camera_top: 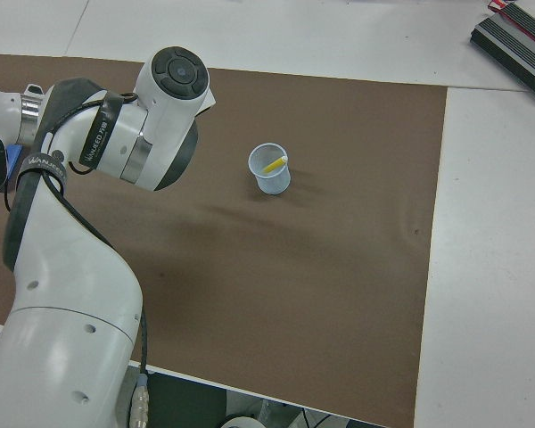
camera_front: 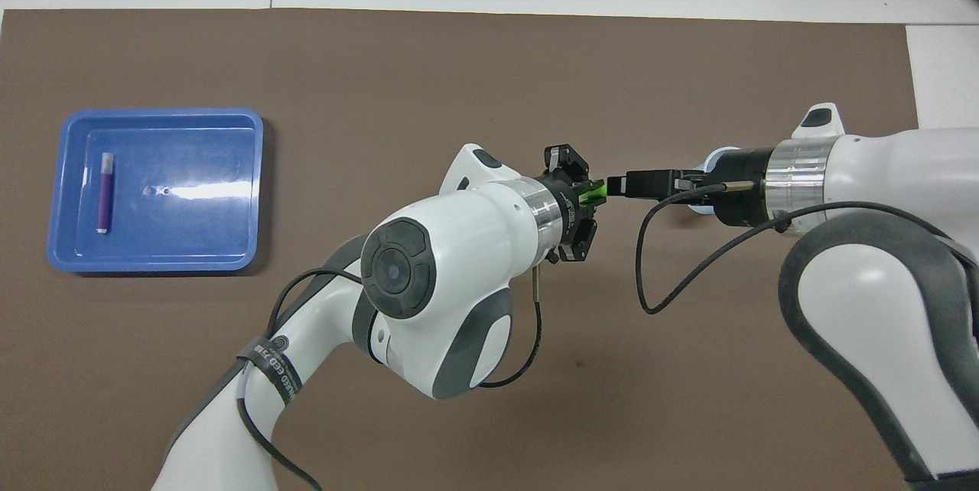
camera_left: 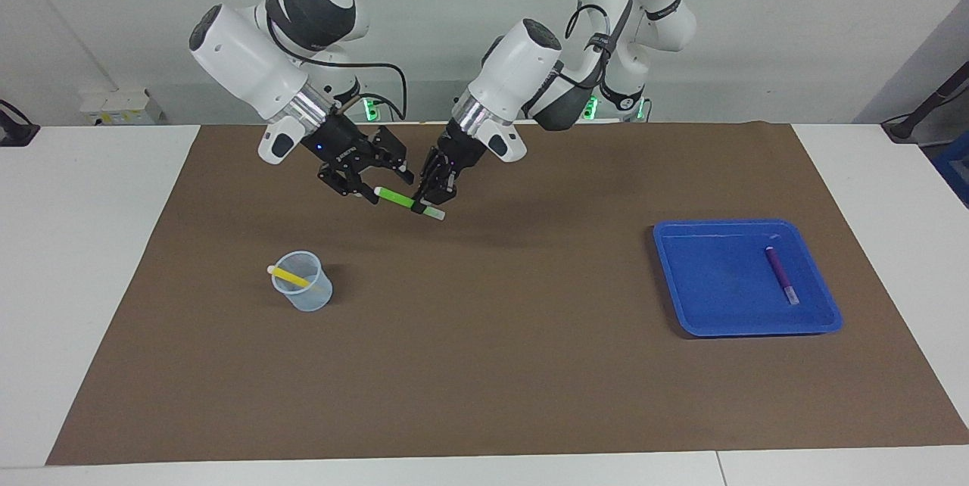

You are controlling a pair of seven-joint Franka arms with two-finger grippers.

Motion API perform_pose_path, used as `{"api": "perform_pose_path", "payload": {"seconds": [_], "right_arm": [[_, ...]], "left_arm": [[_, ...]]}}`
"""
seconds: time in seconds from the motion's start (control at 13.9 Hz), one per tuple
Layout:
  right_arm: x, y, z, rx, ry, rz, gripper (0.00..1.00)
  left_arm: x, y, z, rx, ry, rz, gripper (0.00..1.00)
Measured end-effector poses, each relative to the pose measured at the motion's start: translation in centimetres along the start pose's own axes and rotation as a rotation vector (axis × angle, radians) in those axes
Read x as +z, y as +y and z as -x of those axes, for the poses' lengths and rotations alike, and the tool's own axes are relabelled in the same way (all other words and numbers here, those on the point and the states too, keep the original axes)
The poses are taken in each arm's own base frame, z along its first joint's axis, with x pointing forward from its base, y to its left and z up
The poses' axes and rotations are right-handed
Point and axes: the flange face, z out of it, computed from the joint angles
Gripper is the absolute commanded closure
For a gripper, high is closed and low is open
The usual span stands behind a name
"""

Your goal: Transfer and insert pens with both arms

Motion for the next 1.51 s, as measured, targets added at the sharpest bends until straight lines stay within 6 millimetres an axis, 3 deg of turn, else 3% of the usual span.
{"api": "perform_pose_path", "payload": {"seconds": [0.14,0.57,1.29,1.44,1.51], "right_arm": [[-0.2,0.4,-0.1,0.007,0.004,0.002,0.27],[-1.0,1.7,-0.5,0.029,0.02,0.006,0.48],[-1.0,1.7,-0.5,0.029,0.019,0.006,0.66],[-1.0,1.8,-0.5,0.032,0.019,0.007,0.74],[-1.0,1.8,-0.5,0.031,0.019,0.007,0.85]], "left_arm": [[0.1,-0.3,0.3,0.004,-0.005,-0.001,1.0],[0.3,-1.0,1.0,0.014,-0.019,0.007,1.0],[0.6,-0.9,0.9,0.011,-0.026,0.025,1.0],[0.5,-0.8,0.8,0.011,-0.027,0.029,1.0],[0.5,-0.8,0.8,0.01,-0.029,0.032,1.0]]}}
